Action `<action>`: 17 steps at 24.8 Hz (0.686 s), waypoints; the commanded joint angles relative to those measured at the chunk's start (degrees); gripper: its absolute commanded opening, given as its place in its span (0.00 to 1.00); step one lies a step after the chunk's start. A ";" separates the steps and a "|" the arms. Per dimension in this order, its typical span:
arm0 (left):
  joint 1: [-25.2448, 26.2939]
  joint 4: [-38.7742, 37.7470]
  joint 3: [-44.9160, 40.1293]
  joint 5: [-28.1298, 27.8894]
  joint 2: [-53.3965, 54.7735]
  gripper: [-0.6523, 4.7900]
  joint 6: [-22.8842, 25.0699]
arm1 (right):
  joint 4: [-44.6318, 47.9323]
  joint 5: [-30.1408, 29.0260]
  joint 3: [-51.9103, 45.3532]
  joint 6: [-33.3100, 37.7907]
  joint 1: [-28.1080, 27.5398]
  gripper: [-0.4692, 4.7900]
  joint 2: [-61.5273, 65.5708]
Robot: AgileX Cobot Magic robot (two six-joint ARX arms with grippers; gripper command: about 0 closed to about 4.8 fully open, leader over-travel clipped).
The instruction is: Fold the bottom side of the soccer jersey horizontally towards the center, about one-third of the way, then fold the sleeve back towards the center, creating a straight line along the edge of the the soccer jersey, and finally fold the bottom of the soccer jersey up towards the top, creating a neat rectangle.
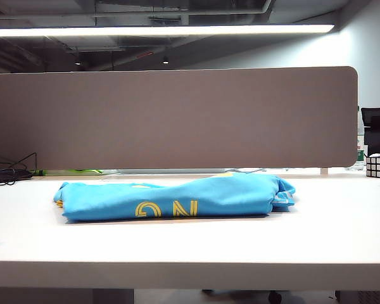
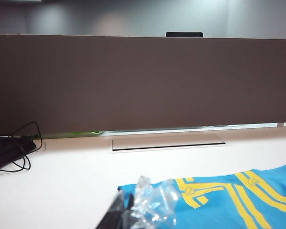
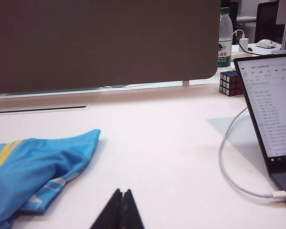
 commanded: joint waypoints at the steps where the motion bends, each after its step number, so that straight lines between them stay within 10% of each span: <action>1: 0.07 0.37 0.33 0.26 0.02 0.11 0.04 | 2.99 0.15 -0.33 -0.24 -0.04 0.09 -0.13; 17: 0.07 0.37 0.33 0.26 0.02 0.11 0.04 | 2.78 0.13 -0.33 -0.22 0.00 0.09 -0.13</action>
